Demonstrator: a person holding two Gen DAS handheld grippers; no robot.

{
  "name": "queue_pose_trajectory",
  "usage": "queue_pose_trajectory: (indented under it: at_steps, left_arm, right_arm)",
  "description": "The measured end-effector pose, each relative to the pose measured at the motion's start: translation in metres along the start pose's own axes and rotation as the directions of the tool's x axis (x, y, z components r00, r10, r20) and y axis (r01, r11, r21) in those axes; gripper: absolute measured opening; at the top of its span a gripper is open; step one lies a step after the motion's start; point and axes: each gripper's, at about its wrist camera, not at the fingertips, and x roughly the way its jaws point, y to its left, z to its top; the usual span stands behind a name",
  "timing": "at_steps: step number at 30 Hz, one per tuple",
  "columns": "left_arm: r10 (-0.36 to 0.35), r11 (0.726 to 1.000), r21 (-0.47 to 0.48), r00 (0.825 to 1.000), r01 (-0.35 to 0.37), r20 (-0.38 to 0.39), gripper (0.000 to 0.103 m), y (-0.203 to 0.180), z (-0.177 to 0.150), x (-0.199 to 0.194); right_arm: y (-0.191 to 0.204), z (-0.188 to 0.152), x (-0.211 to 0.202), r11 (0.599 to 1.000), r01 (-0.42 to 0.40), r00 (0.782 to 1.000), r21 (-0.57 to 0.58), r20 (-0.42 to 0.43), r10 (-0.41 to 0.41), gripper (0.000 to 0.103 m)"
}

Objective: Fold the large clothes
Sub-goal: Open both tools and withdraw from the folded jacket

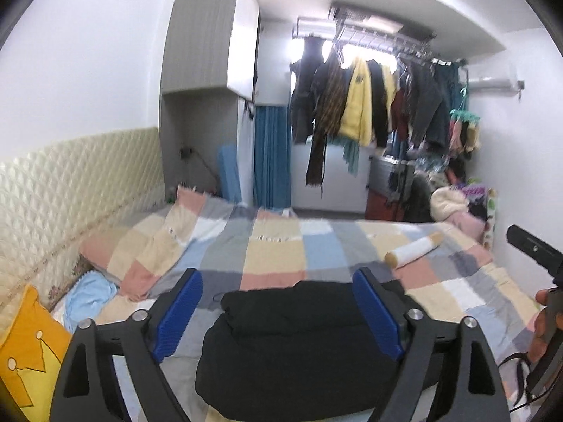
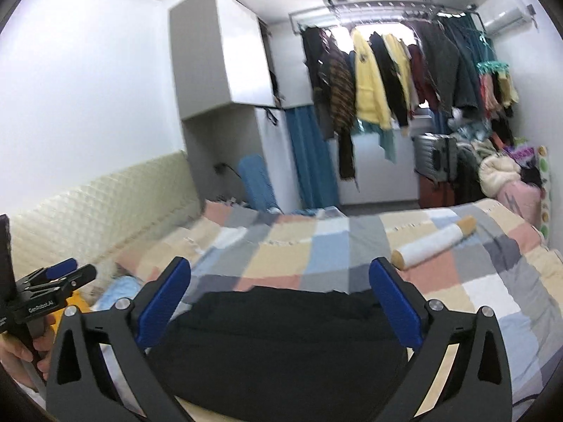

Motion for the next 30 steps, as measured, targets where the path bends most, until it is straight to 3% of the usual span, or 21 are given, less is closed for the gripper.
queue_pose_trajectory:
  at_steps: [8,14,21,26,30]
  left_arm:
    - [0.031,0.999,0.025,0.998,-0.033,0.063,0.096,-0.022,0.005,-0.080]
    - [0.018,1.000,0.018,0.999,-0.019,0.032,0.096,-0.032,-0.018,-0.105]
    - [-0.004,1.000,-0.020,1.000,0.004,-0.023,0.096,-0.029,-0.051,-0.115]
    - [-0.004,0.999,-0.044,0.999,0.002,-0.053,0.096,-0.026,-0.068,-0.116]
    - [0.020,0.998,-0.055,0.997,-0.024,-0.076,0.096,-0.022,-0.080,-0.111]
  right_arm:
    - [0.031,0.002,-0.065,0.994,-0.090,0.994,-0.061,0.049,0.093,0.103]
    - [0.041,-0.013,-0.099,0.991,-0.127,0.988,-0.047,0.087,0.131,0.103]
    - [0.046,-0.039,-0.122,0.996,-0.089,0.991,-0.024,0.098,0.091,0.103]
    - [0.048,-0.065,-0.120,1.000,-0.017,0.999,-0.020,0.032,0.018,0.103]
    - [0.044,-0.078,-0.117,1.000,-0.005,1.000,0.019,-0.014,0.006,0.103]
